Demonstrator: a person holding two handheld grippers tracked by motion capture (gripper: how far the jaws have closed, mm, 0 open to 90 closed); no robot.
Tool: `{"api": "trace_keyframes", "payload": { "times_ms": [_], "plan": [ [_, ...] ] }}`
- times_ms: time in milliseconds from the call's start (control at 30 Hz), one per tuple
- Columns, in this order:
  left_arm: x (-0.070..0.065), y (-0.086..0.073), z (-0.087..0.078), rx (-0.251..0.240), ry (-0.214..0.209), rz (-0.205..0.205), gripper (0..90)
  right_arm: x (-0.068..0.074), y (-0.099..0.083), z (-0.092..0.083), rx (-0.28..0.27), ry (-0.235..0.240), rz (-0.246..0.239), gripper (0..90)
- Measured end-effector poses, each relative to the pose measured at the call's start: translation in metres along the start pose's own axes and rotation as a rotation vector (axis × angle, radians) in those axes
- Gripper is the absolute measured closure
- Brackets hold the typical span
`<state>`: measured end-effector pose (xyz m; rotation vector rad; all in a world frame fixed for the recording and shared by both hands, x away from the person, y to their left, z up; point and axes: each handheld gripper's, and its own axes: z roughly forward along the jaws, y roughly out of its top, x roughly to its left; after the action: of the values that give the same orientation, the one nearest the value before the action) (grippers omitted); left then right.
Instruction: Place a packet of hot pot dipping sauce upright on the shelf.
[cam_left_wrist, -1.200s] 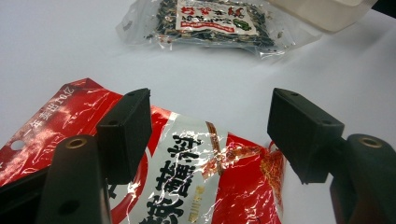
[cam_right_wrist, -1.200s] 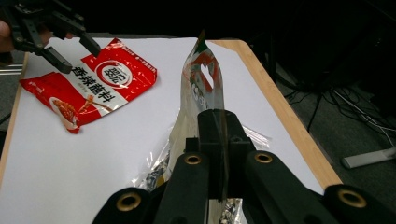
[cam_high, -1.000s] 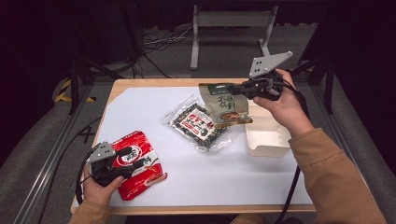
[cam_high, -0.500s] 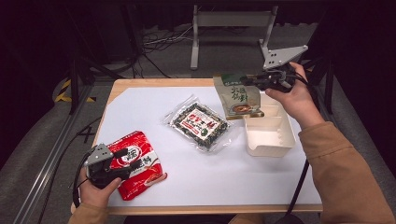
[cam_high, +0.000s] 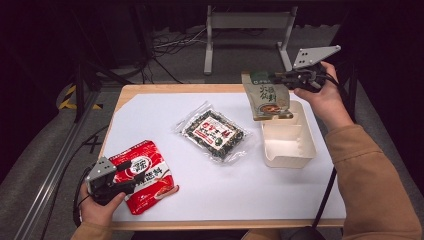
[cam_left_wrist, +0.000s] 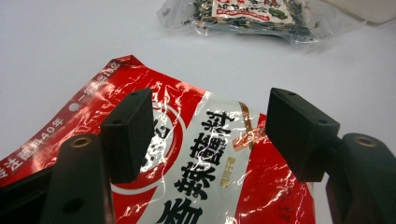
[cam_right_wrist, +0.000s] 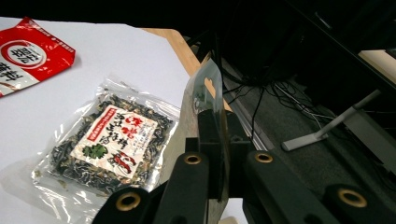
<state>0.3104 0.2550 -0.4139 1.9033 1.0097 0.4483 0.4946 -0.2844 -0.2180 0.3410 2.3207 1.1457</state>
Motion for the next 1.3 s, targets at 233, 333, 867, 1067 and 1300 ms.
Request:
{"api": "trace_keyframes", "payload": {
  "times_ms": [233,333,867,1067,1300],
  "plan": [
    [0.001,-0.005,-0.007,0.000,0.022,-0.014,33.2,-0.012,-0.007,0.004,-0.006,-0.013,-0.003,88.6],
    [0.001,-0.007,-0.009,0.003,0.028,-0.019,33.2,-0.016,-0.011,0.007,-0.003,-0.018,-0.002,88.6],
    [0.002,-0.010,-0.013,0.004,0.040,-0.030,33.7,-0.036,-0.034,0.010,-0.006,-0.073,-0.001,88.5],
    [0.002,-0.010,-0.012,0.008,0.040,-0.029,33.7,-0.042,-0.043,0.012,0.002,-0.095,0.016,88.6],
    [0.002,-0.010,-0.011,0.013,0.038,-0.025,33.5,-0.047,-0.056,0.014,-0.006,-0.124,0.034,88.6]
  ]
}}
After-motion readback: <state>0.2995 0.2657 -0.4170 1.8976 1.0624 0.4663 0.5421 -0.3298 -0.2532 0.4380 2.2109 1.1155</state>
